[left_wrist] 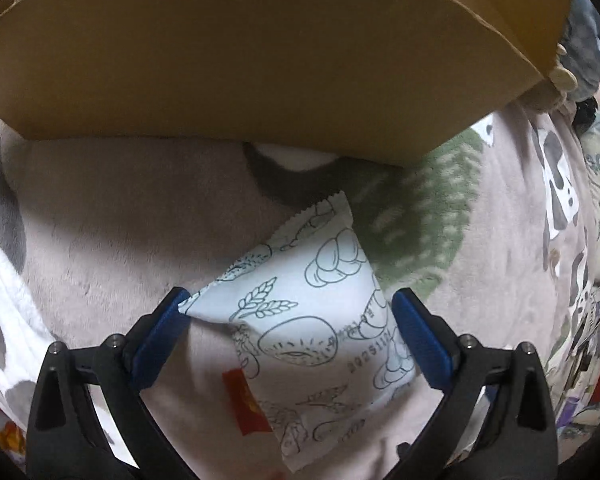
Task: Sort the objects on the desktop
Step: 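Grasp the white leaf-print packet with the left tool while the right tool grasps the red candy packet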
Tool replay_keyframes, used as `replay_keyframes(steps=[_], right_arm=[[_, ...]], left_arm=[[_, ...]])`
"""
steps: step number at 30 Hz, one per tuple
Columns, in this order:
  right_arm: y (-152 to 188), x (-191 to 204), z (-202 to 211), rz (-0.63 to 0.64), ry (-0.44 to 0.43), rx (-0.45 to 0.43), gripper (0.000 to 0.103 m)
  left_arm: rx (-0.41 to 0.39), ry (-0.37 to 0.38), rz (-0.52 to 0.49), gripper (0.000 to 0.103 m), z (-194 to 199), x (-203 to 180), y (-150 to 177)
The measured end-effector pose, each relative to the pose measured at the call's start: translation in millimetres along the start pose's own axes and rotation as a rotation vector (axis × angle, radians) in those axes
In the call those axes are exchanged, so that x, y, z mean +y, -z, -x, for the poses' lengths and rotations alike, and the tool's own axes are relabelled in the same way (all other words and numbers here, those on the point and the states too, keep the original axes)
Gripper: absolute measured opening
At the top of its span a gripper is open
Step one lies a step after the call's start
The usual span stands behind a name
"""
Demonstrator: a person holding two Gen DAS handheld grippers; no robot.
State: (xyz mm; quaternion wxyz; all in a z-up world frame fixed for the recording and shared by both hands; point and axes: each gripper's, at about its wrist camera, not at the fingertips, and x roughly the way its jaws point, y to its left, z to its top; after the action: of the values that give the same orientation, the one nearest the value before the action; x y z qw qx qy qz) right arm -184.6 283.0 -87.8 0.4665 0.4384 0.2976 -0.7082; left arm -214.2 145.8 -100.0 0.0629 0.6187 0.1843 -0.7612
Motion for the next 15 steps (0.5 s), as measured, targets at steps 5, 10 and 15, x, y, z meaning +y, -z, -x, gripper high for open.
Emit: replay_keyframes(steps=[5,10,15], right_arm=[[0,2,0,0.015,-0.013,-0.006,0.081],[-6,8,0,0.011,-0.069,-0.018,0.081],[-14,16,-5,0.0,-0.107,-0.015,0.081]], left_arm=[[-0.054,0.024,-0.085,0.065,17,4,7],[-0.093,-0.029,-0.115,0.061,29,20,13],[-0.096,-0.055,-0.132,0.06,37,37,22]])
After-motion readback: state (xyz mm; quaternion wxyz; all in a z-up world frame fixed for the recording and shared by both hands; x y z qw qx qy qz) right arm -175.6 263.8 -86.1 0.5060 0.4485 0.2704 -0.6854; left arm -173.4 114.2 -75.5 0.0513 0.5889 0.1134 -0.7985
